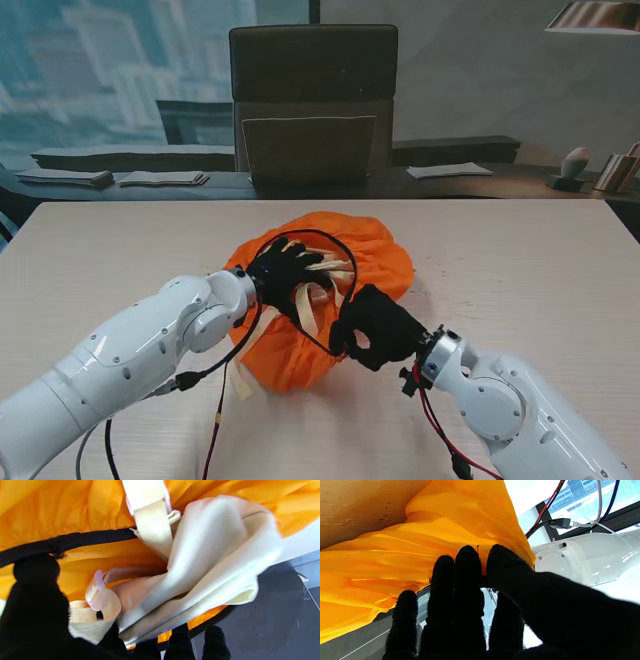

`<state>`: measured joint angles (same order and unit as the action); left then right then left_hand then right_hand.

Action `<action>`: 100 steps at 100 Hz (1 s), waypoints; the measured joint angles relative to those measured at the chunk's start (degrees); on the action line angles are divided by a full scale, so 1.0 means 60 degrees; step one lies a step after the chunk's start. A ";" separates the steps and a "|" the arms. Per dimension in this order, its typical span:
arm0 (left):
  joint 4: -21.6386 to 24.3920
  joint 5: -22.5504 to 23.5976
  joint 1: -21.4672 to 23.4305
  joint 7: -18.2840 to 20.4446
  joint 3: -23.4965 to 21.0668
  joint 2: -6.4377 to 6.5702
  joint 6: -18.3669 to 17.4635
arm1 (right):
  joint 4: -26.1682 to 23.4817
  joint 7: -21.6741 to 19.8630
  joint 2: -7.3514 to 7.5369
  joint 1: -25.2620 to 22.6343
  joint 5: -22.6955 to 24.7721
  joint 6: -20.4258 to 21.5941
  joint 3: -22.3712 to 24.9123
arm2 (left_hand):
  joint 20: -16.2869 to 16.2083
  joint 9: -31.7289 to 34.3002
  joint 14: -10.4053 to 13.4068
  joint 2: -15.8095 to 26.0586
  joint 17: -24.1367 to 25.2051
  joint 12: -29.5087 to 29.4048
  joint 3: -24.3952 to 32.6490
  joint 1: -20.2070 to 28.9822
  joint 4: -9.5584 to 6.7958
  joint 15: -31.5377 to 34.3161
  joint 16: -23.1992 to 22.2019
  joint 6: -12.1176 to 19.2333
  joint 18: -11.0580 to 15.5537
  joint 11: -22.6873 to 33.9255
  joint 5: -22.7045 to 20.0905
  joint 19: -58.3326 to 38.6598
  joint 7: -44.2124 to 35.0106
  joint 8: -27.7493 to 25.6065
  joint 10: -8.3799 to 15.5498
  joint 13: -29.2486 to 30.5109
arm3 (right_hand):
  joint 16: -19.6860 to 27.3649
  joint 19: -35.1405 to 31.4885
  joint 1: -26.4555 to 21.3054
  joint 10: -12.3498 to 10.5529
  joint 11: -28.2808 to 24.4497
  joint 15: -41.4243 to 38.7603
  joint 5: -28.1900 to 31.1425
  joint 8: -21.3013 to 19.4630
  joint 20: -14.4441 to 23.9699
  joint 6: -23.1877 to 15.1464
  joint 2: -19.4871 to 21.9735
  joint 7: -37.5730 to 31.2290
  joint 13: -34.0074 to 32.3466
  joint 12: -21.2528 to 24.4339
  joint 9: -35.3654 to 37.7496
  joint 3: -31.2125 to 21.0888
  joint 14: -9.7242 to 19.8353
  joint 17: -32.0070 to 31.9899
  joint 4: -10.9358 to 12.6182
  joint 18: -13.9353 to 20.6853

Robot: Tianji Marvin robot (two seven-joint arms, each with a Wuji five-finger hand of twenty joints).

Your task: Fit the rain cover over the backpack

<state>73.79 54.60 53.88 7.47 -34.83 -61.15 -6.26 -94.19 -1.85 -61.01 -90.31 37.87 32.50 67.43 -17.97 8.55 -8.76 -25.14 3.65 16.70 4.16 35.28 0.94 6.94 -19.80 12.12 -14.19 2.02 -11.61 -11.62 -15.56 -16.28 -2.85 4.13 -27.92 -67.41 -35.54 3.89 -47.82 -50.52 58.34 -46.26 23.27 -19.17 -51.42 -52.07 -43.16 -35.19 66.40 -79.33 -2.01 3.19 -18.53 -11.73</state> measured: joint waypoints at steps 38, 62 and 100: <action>0.0071 0.0491 0.0397 -0.1416 -0.0553 0.0000 -0.0682 | 0.0024 0.0064 -0.0008 0.0033 0.0025 -0.0053 -0.0058 | -0.0101 0.0000 -0.0033 -0.0505 -0.0125 0.0573 0.0929 -0.0051 0.0000 0.0146 -0.0119 -0.0372 -0.0196 0.0401 0.0247 -0.0151 -0.4470 -0.4124 -0.0098 -0.0041 | -0.0002 -0.0009 0.0032 0.0000 -0.0106 0.0000 0.0004 0.0000 0.0000 -0.0088 0.0001 -0.0012 0.0000 -0.0012 0.0000 0.0000 0.0002 0.0030 0.0000 0.0000; 0.1402 0.1190 0.0887 0.0895 -0.1426 0.0305 -0.1301 | 0.0164 0.0325 -0.0050 0.0110 0.0182 -0.0101 -0.0054 | 0.0121 0.0000 -0.0020 -0.1024 -0.0036 0.0163 0.1505 -0.0149 -0.0001 0.0076 -0.0009 -0.0791 -0.0281 0.0007 0.0309 -0.0249 0.0640 -0.0102 -0.0098 -0.0045 | -0.0002 -0.0010 0.0038 0.0000 -0.0109 0.0000 0.0037 0.0000 0.0000 -0.0270 0.0001 -0.0065 0.0000 -0.0013 0.0000 0.0000 0.0004 0.0040 0.0000 0.0000; 0.1100 0.1851 0.1477 -0.1374 -0.2293 0.0356 -0.2469 | 0.0240 0.0442 -0.0067 0.0169 0.0281 -0.0174 -0.0046 | 0.0262 0.0000 -0.0007 -0.1652 -0.0067 0.0562 0.3663 -0.0519 0.0271 0.0412 -0.0008 -0.0237 -0.0252 0.0048 0.0427 -0.1089 -0.0823 -0.3550 -0.0097 -0.0035 | -0.0084 -0.0082 0.0038 0.0049 -0.0247 -0.0229 0.0037 0.0003 0.0000 -0.0302 -0.0006 -0.0175 0.0000 -0.0153 0.0000 0.0000 0.0004 0.0093 0.0000 0.0000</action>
<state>80.38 65.71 62.74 -0.78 -48.59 -59.01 -21.08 -92.75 0.80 -61.41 -89.29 39.56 31.46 67.15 -16.40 8.55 -8.81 -35.05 3.25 20.07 26.14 32.17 2.57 9.41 -19.85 10.70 -15.70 2.31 -9.05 -18.15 -20.50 -37.58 -3.44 3.92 -28.42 -67.90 -35.31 4.19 -49.30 -51.90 58.56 -46.24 23.27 -20.98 -51.46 -53.13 -43.16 -36.11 66.40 -79.33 -1.99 3.75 -18.53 -11.73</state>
